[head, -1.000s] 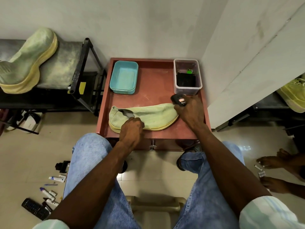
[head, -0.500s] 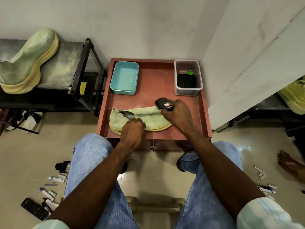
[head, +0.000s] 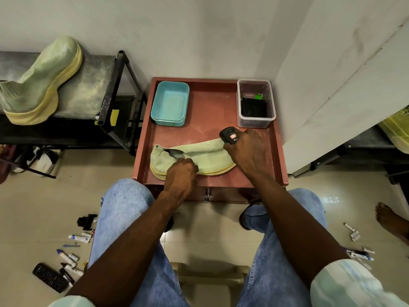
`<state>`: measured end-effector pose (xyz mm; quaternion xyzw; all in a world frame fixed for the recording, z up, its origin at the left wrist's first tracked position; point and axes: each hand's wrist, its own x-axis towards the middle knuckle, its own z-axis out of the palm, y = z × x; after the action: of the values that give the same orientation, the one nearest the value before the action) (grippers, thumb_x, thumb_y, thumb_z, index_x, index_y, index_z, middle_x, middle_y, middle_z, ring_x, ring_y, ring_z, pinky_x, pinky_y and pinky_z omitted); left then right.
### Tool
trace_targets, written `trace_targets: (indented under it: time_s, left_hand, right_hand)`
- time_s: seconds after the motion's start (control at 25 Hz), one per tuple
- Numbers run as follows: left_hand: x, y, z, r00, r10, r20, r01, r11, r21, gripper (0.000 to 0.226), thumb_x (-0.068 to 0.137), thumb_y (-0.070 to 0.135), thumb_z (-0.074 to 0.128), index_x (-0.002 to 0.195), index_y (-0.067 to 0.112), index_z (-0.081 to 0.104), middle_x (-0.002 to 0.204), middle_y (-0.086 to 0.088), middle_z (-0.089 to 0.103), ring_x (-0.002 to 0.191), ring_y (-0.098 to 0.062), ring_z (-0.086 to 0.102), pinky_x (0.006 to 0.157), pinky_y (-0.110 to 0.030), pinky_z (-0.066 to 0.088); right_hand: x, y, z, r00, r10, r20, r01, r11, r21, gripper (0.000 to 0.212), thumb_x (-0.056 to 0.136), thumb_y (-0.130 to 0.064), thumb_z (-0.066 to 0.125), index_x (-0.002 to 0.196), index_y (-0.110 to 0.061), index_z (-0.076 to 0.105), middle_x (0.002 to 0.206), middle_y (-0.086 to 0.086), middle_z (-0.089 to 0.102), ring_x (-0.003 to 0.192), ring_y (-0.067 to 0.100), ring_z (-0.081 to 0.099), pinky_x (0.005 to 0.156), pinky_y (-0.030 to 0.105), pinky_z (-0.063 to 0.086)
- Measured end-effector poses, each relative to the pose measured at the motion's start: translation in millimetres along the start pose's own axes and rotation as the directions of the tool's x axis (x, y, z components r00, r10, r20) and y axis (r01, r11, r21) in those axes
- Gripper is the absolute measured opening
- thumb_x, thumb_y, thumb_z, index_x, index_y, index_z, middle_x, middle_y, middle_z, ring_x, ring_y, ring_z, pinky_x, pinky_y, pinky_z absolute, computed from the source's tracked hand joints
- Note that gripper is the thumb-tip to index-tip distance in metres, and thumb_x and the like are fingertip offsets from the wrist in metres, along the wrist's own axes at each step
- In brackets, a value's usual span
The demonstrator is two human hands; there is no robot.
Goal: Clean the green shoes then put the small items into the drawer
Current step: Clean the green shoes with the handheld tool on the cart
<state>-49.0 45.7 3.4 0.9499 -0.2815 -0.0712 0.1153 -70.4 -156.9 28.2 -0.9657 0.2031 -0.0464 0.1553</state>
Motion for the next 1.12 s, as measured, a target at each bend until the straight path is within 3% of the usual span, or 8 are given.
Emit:
trace_targets:
  time_s: [0.12, 0.24, 0.4, 0.52, 0.64, 0.76, 0.88, 1.12]
  left_hand:
    - [-0.5, 0.2, 0.1, 1.000, 0.006, 0.003, -0.006, 1.000, -0.009, 0.007, 0.072, 0.011, 0.064, 0.071, 0.012, 0.071, 0.081, -0.009, 0.067, 0.080, -0.030, 0.059, 0.065, -0.035, 0.047]
    - [-0.8, -0.7, 0.3, 1.000, 0.009, -0.008, -0.009, 1.000, -0.027, 0.009, 0.074, 0.010, 0.062, 0.074, 0.011, 0.071, 0.083, -0.008, 0.067, 0.083, -0.029, 0.059, 0.067, -0.035, 0.046]
    - [0.6, -0.9, 0.8, 1.000, 0.002, 0.009, -0.001, 0.996, -0.086, 0.013, 0.077, 0.009, 0.063, 0.083, 0.010, 0.075, 0.090, -0.008, 0.068, 0.089, -0.028, 0.059, 0.075, -0.038, 0.050]
    - [0.3, -4.1, 4.4, 1.000, 0.000, 0.002, 0.000, 0.992, -0.126, 0.017, 0.074, 0.012, 0.058, 0.079, 0.010, 0.075, 0.087, -0.008, 0.069, 0.087, -0.029, 0.060, 0.075, -0.040, 0.052]
    - [-1.3, -3.1, 4.7, 1.000, -0.014, -0.011, 0.012, 0.991, -0.134, 0.010, 0.074, 0.008, 0.064, 0.078, 0.009, 0.073, 0.086, -0.009, 0.068, 0.086, -0.029, 0.060, 0.073, -0.037, 0.052]
    - [-0.3, -2.4, 2.3, 1.000, -0.012, -0.001, 0.012, 0.997, -0.072, 0.010, 0.076, 0.012, 0.065, 0.080, 0.013, 0.074, 0.088, -0.006, 0.068, 0.088, -0.027, 0.060, 0.072, -0.035, 0.051]
    - [-0.6, -2.4, 3.2, 1.000, -0.003, -0.018, 0.001, 0.996, -0.094, 0.010, 0.073, 0.011, 0.066, 0.079, 0.011, 0.074, 0.087, -0.008, 0.068, 0.087, -0.029, 0.060, 0.070, -0.035, 0.050]
    - [0.0, -4.4, 6.8, 1.000, 0.002, -0.031, -0.004, 0.996, -0.089, 0.006, 0.070, 0.009, 0.069, 0.073, 0.012, 0.073, 0.080, -0.006, 0.067, 0.080, -0.028, 0.061, 0.065, -0.033, 0.048]
  right_hand:
    - [-3.0, -8.2, 4.4, 0.991, -0.119, 0.056, 0.118, 0.992, 0.035, 0.060, 0.076, -0.053, 0.061, 0.127, -0.023, 0.061, 0.100, 0.013, 0.061, 0.092, 0.031, 0.057, 0.078, 0.037, 0.047]
    - [1.9, 0.9, -1.2, 0.999, 0.007, -0.052, -0.010, 0.997, -0.070, 0.058, 0.078, -0.056, 0.054, 0.125, -0.024, 0.060, 0.104, 0.012, 0.061, 0.093, 0.028, 0.056, 0.078, 0.038, 0.051]
    - [8.9, -4.4, -3.2, 0.981, -0.026, 0.190, -0.012, 0.980, 0.200, 0.057, 0.075, -0.052, 0.066, 0.127, -0.028, 0.063, 0.100, 0.006, 0.061, 0.092, 0.025, 0.060, 0.070, 0.030, 0.045]
    - [15.9, -18.2, -1.0, 0.998, -0.011, 0.057, 0.005, 0.994, 0.107, 0.054, 0.075, -0.050, 0.066, 0.123, -0.025, 0.066, 0.103, 0.012, 0.060, 0.097, 0.028, 0.056, 0.080, 0.035, 0.048]
    - [20.9, -19.8, -2.5, 0.974, -0.081, 0.212, 0.029, 0.972, 0.234, 0.049, 0.073, -0.044, 0.074, 0.117, -0.022, 0.070, 0.094, 0.003, 0.056, 0.090, 0.021, 0.057, 0.066, 0.023, 0.045]
    - [27.5, -25.4, 0.3, 0.996, 0.030, 0.085, -0.043, 0.987, 0.156, 0.052, 0.072, -0.047, 0.074, 0.111, -0.012, 0.070, 0.101, 0.010, 0.060, 0.092, 0.025, 0.057, 0.074, 0.032, 0.050]
    - [26.5, -33.6, -1.2, 0.964, -0.046, 0.261, -0.020, 0.970, 0.243, 0.047, 0.072, -0.041, 0.077, 0.109, -0.013, 0.073, 0.099, 0.010, 0.068, 0.085, 0.022, 0.061, 0.069, 0.032, 0.049]
    - [29.0, -41.5, -2.1, 0.968, 0.004, 0.253, -0.061, 0.974, 0.220, 0.042, 0.072, -0.041, 0.076, 0.103, -0.013, 0.075, 0.097, 0.011, 0.072, 0.083, 0.021, 0.061, 0.071, 0.030, 0.047]
